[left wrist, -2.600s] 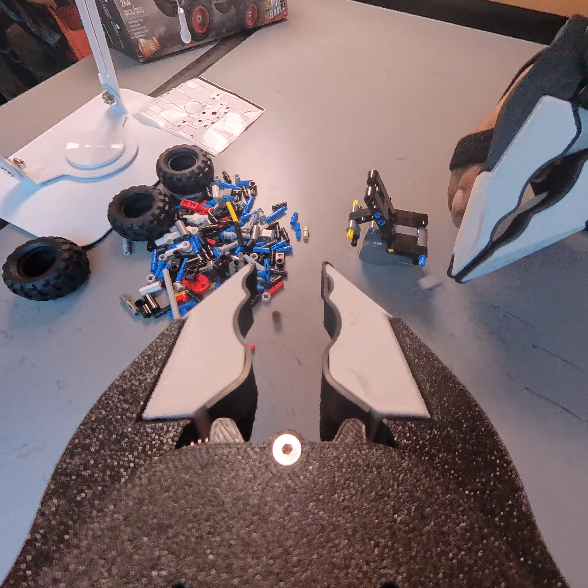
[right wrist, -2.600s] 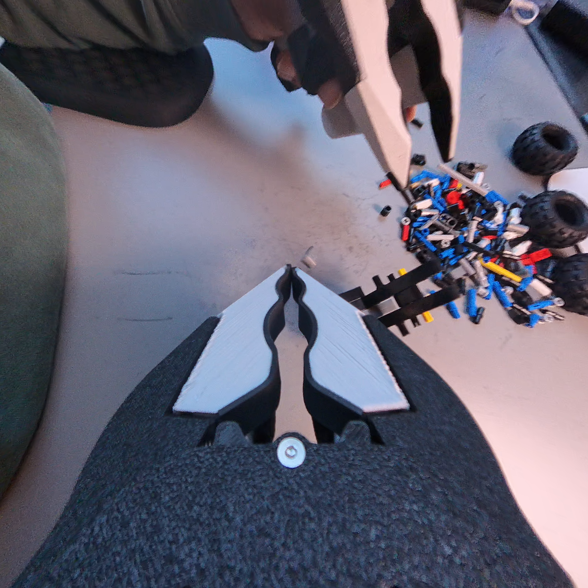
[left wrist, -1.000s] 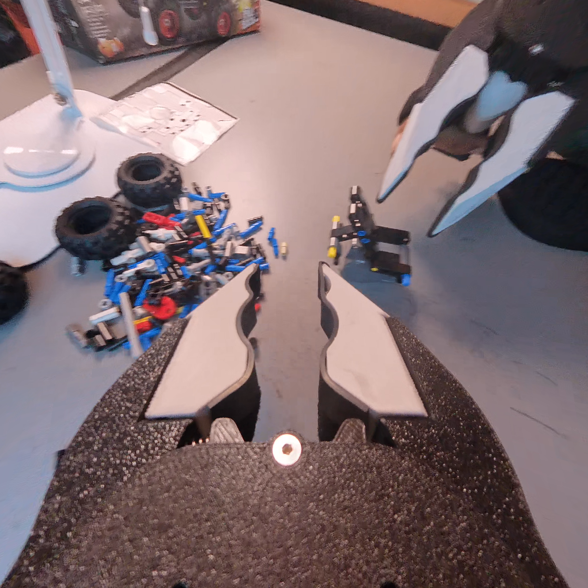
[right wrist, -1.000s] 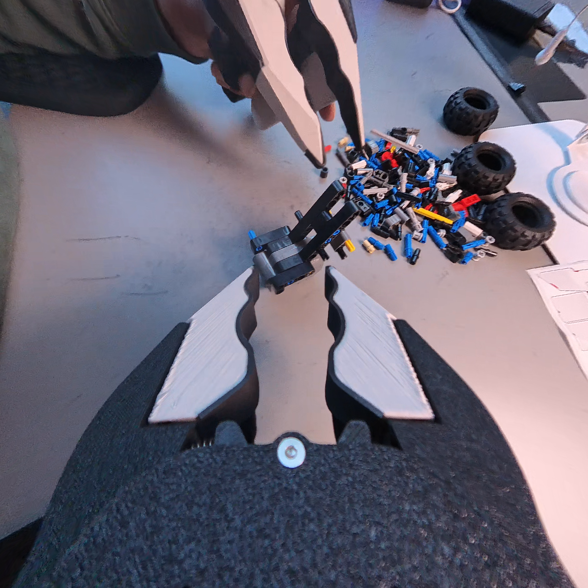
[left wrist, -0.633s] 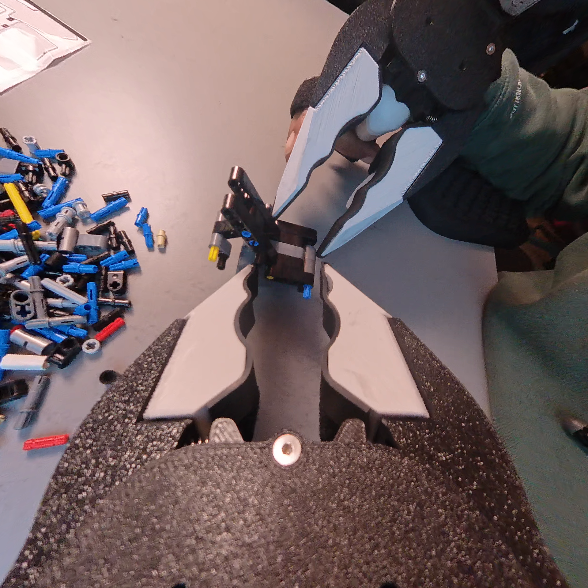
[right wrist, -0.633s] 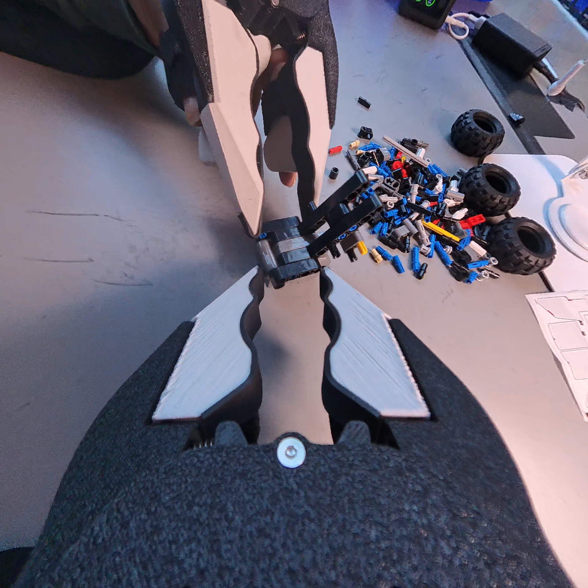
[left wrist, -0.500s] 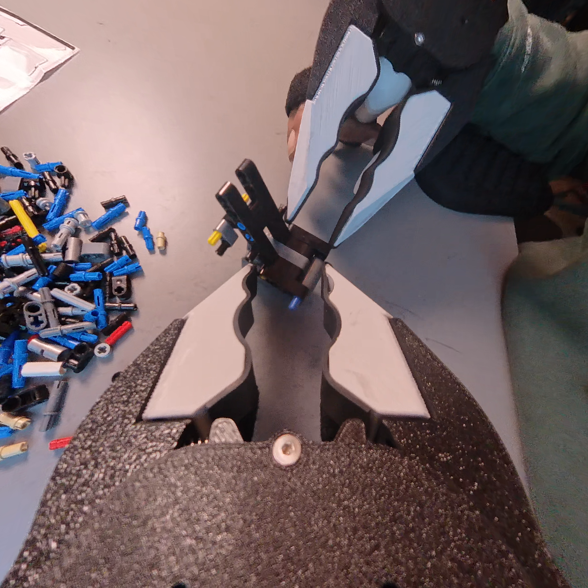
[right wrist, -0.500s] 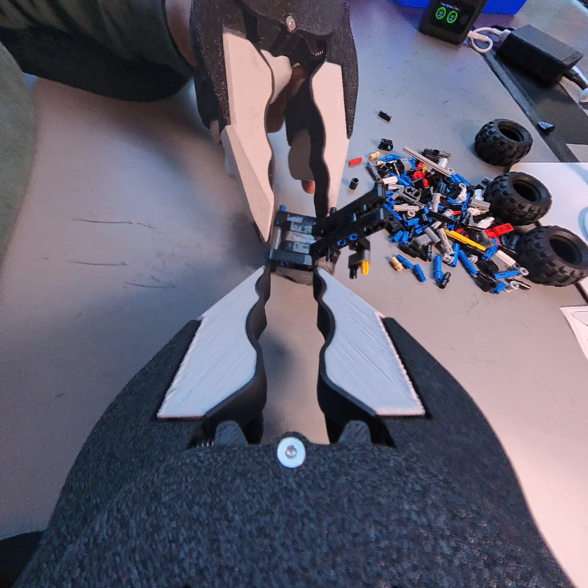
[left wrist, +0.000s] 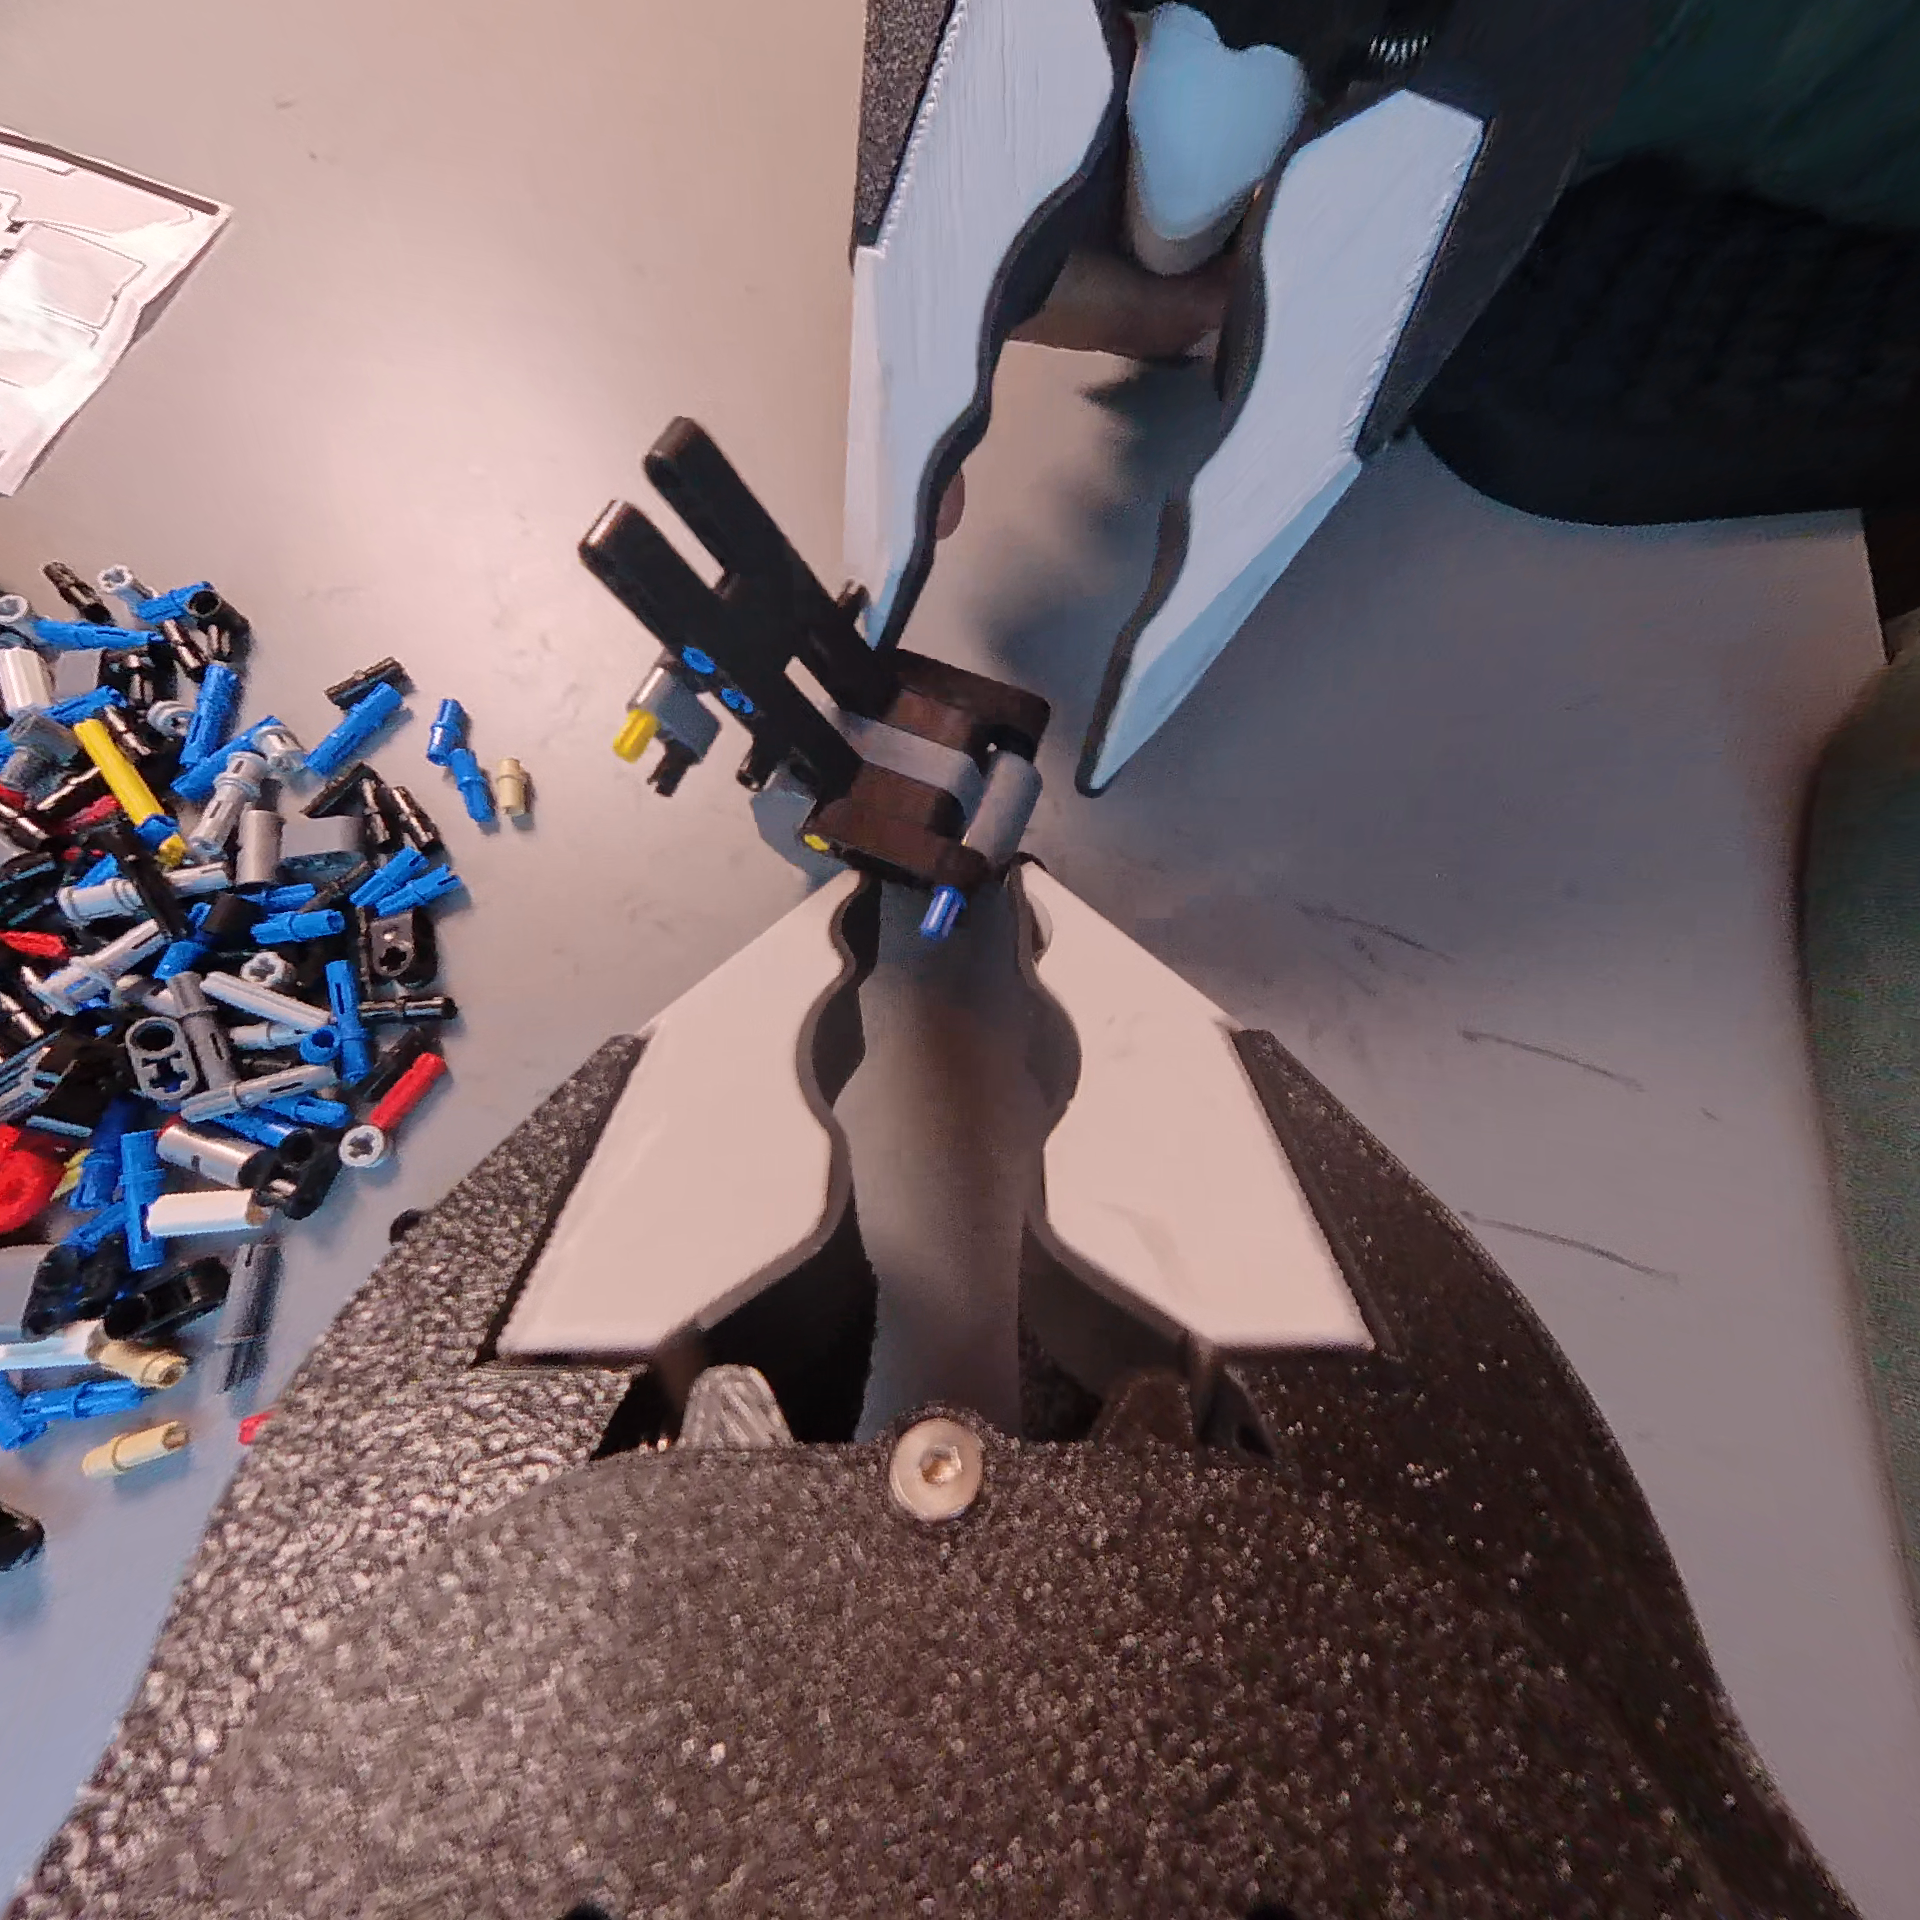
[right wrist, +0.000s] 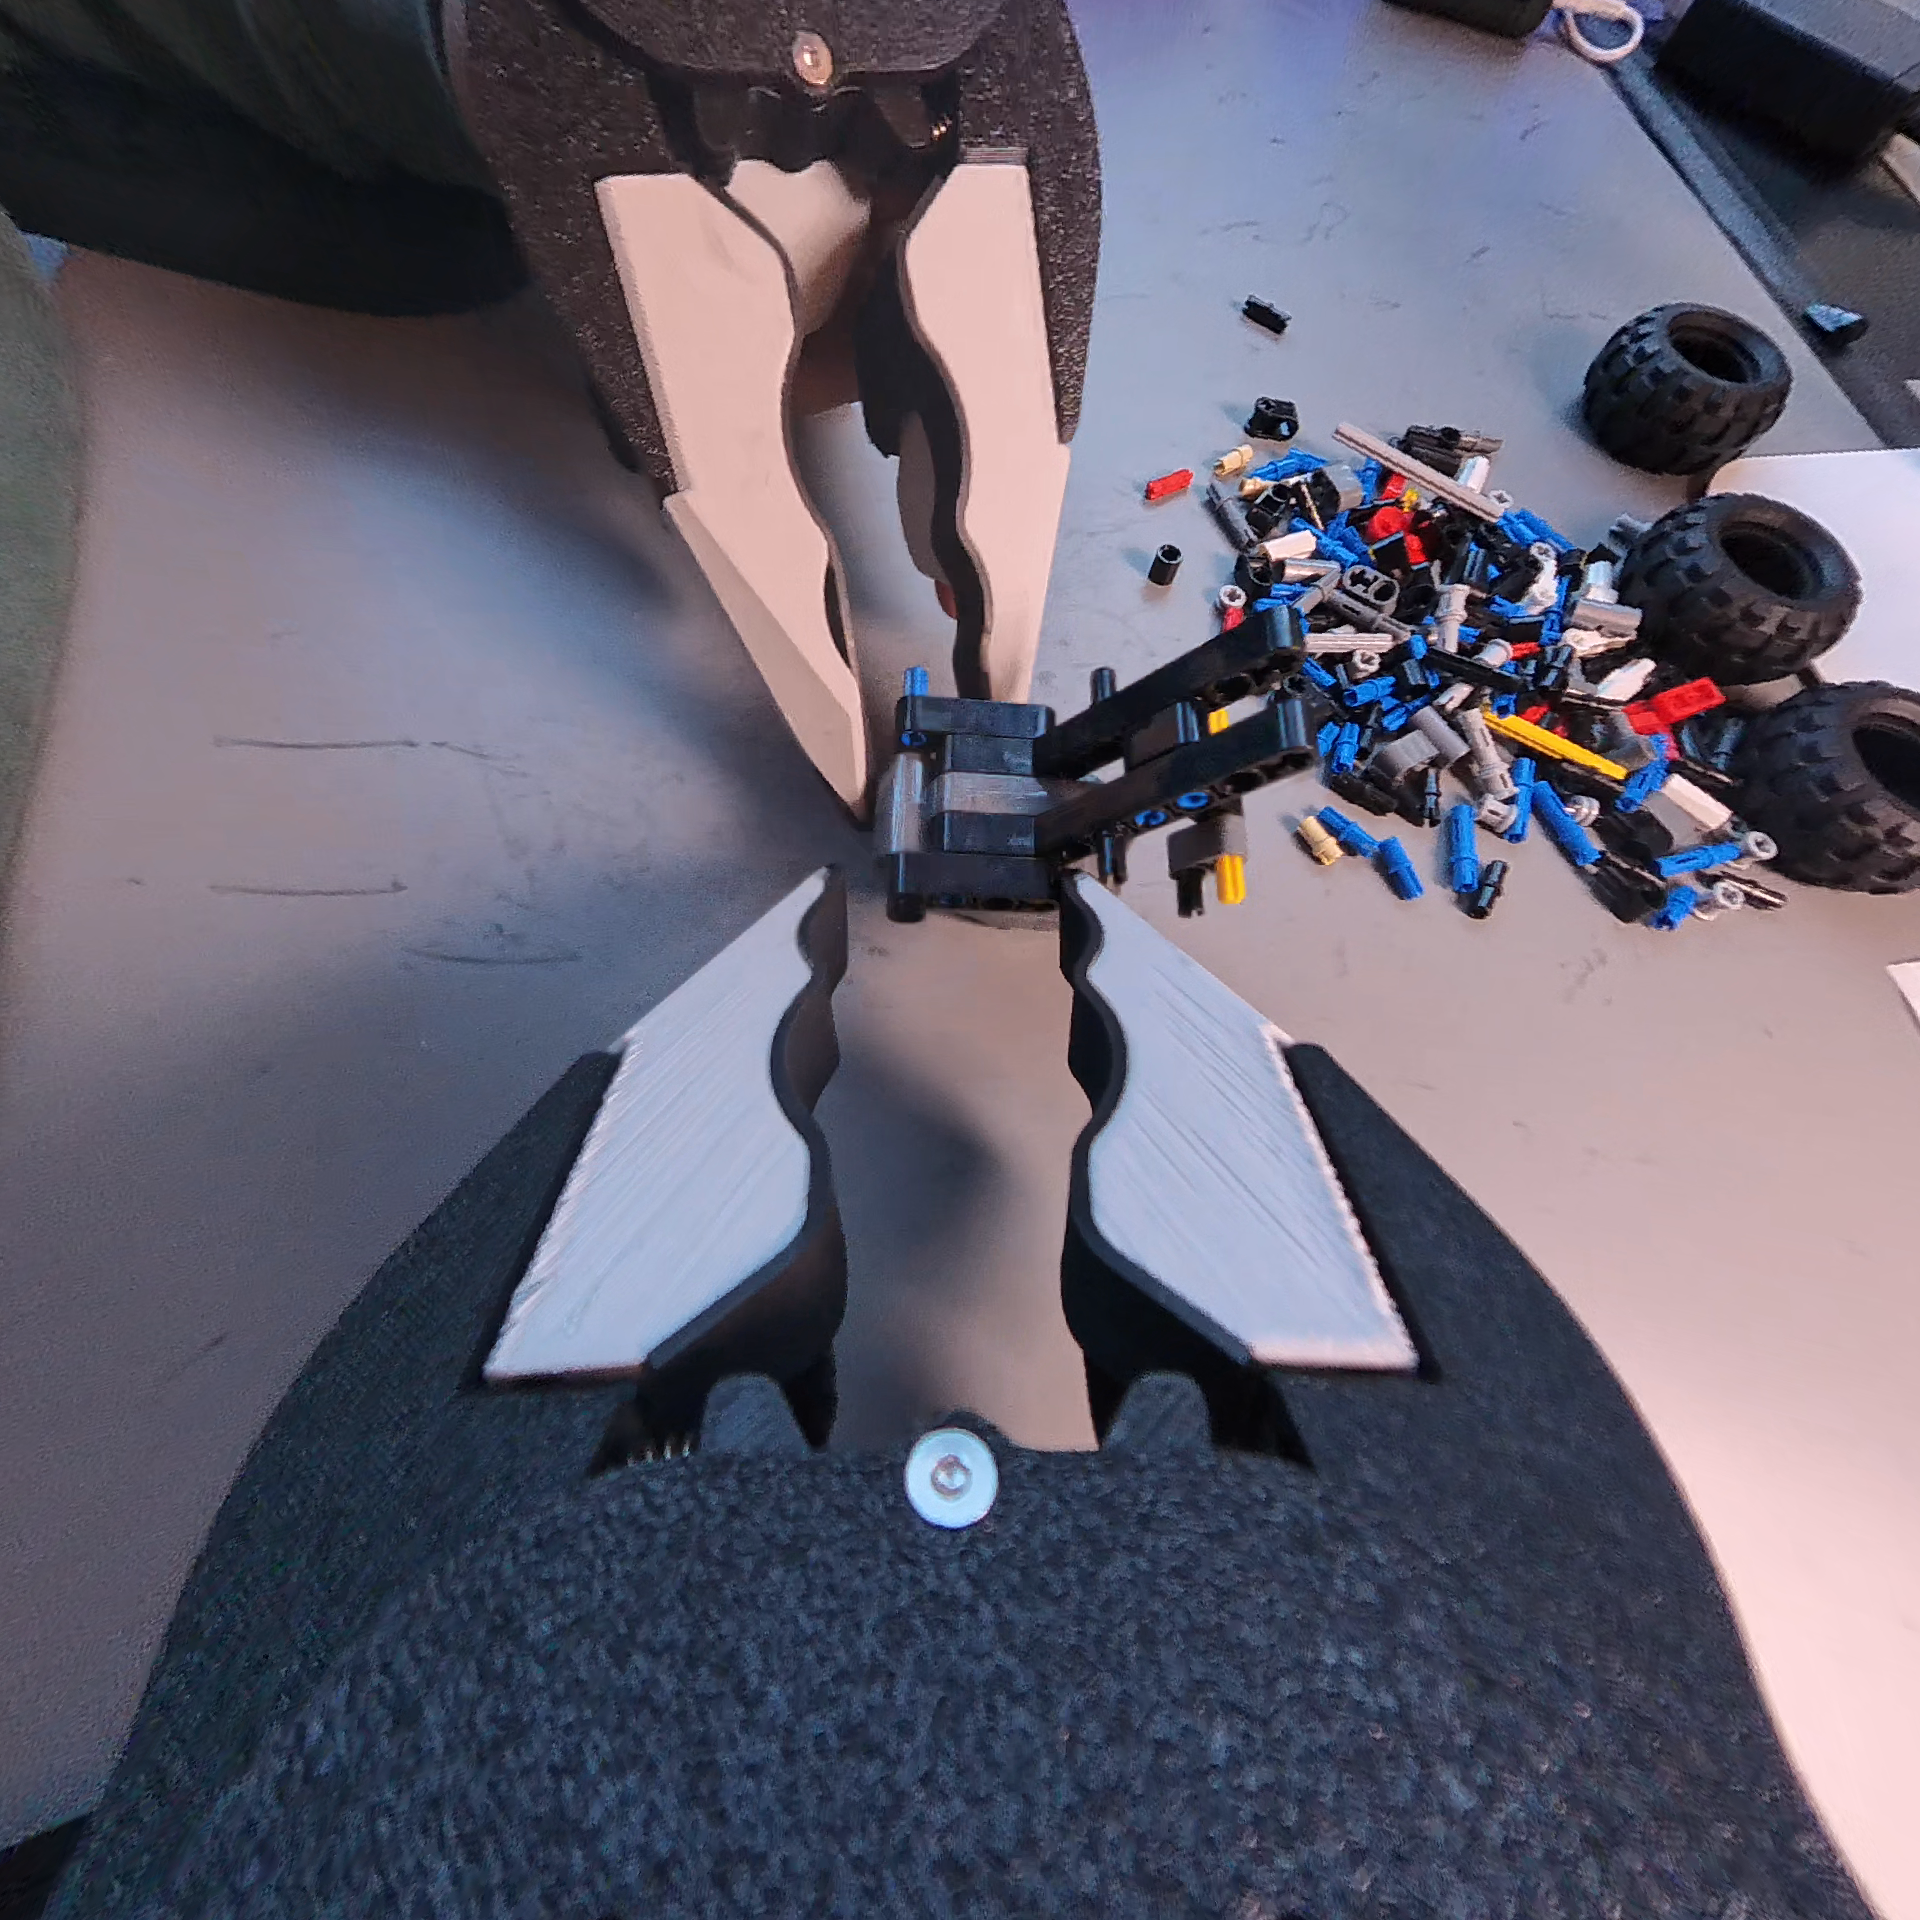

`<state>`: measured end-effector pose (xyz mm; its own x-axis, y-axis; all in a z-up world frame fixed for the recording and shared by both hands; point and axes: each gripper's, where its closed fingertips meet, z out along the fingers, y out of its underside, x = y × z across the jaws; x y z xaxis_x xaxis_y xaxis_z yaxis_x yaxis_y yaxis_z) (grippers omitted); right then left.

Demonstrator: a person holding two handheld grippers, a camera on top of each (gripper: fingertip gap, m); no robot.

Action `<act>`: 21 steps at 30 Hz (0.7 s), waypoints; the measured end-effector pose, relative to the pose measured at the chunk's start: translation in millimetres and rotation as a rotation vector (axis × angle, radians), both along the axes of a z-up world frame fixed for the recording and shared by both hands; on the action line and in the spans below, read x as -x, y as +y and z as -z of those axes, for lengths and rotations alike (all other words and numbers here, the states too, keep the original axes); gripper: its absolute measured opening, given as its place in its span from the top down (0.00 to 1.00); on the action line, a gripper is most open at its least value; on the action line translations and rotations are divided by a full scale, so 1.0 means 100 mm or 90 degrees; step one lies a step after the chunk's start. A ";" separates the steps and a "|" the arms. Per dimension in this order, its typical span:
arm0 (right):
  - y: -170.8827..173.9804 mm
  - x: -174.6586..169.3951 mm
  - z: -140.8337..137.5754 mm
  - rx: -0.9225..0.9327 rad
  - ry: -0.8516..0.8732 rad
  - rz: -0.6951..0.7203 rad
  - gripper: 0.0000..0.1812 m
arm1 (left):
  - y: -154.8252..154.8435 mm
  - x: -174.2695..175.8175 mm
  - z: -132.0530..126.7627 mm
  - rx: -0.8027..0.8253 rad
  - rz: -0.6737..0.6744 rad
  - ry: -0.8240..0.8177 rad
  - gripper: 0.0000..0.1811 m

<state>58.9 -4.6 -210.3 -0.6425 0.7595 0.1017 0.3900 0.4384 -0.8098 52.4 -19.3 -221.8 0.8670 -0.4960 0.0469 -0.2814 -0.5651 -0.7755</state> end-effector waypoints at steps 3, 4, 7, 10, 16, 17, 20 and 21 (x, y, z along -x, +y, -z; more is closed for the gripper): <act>0.01 0.03 0.00 0.009 -0.005 0.017 0.81 | -0.01 -0.01 0.04 0.014 -0.007 0.013 0.88; 0.00 0.02 0.00 0.009 -0.002 0.007 0.81 | -0.03 -0.02 0.04 0.017 -0.001 0.010 0.88; -0.03 -0.02 -0.01 0.005 0.007 -0.018 0.83 | -0.07 0.00 0.00 0.022 0.014 -0.008 0.84; -0.07 -0.05 -0.01 0.008 0.004 -0.036 0.83 | -0.06 0.05 -0.12 -0.010 0.017 -0.032 0.78; -0.15 -0.04 -0.01 0.007 0.010 -0.045 0.83 | -0.09 -0.03 -0.06 -0.007 0.040 -0.002 0.77; -0.15 -0.04 -0.01 0.009 0.011 -0.044 0.83 | -0.09 -0.03 -0.06 -0.002 0.038 -0.005 0.77; -0.16 -0.04 -0.01 0.003 0.013 -0.047 0.83 | -0.12 -0.04 -0.05 0.012 0.043 -0.005 0.80; -0.16 -0.04 -0.01 0.003 0.013 -0.048 0.83 | -0.12 -0.04 -0.05 0.014 0.043 -0.007 0.80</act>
<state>62.9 -20.5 -209.0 -0.6957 0.7095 0.1123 0.3388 0.4618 -0.8197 56.1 -31.1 -217.0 0.8309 -0.5523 0.0682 -0.3108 -0.5622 -0.7664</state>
